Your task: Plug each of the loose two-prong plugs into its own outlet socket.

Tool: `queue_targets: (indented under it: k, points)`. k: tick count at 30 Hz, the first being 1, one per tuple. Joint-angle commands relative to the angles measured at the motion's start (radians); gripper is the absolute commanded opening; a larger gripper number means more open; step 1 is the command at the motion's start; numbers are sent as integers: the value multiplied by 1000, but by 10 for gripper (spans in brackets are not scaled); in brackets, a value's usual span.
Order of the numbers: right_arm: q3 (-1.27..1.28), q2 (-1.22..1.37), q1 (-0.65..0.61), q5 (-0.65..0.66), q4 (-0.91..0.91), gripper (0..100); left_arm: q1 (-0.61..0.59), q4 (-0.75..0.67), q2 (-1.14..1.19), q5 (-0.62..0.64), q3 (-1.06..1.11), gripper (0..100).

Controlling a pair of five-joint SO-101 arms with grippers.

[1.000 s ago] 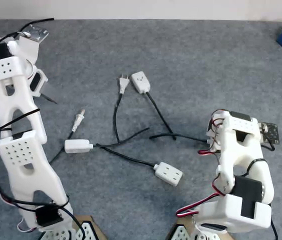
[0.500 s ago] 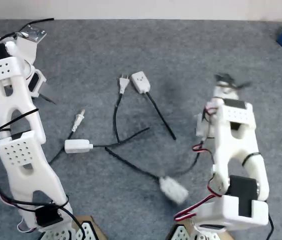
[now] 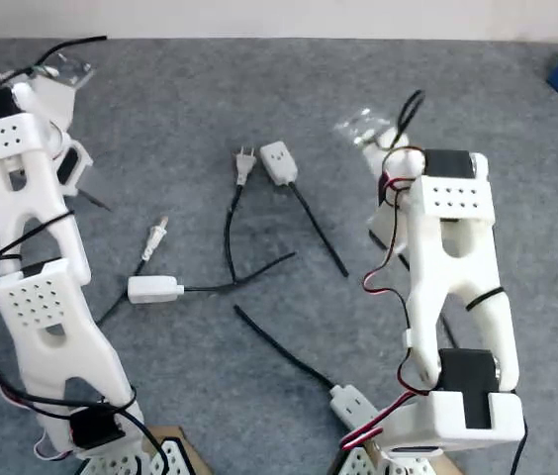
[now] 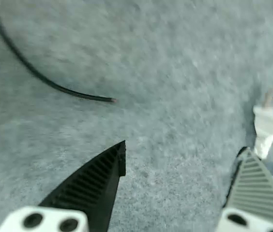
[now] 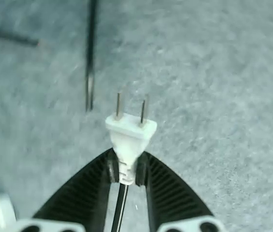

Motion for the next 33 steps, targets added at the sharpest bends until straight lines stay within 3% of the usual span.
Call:
queue_targets:
  k: [1,7,11,16,20,23,25,29,33]
  points:
    - [-25,-15,-8,157,79,8,58,17,-18,-209,168,351]
    - [-18,-19,28,103,124,8,202,17,-166,-256,343,351]
    - [81,-116,25,227,214,9,329,15,-363,-258,501,351]
    - [277,-360,24,384,266,9,386,14,-479,-262,685,351]
    - [456,-556,39,405,257,9,430,14,-499,-264,773,351]
    - [584,-656,111,396,173,9,532,14,-515,-256,831,351]
    - [670,-688,183,330,77,9,619,14,-535,-229,857,351]
    - [788,-688,357,77,-147,9,792,14,-564,-160,871,351]
    - [794,-665,483,-32,-179,9,911,14,-541,-146,872,351]
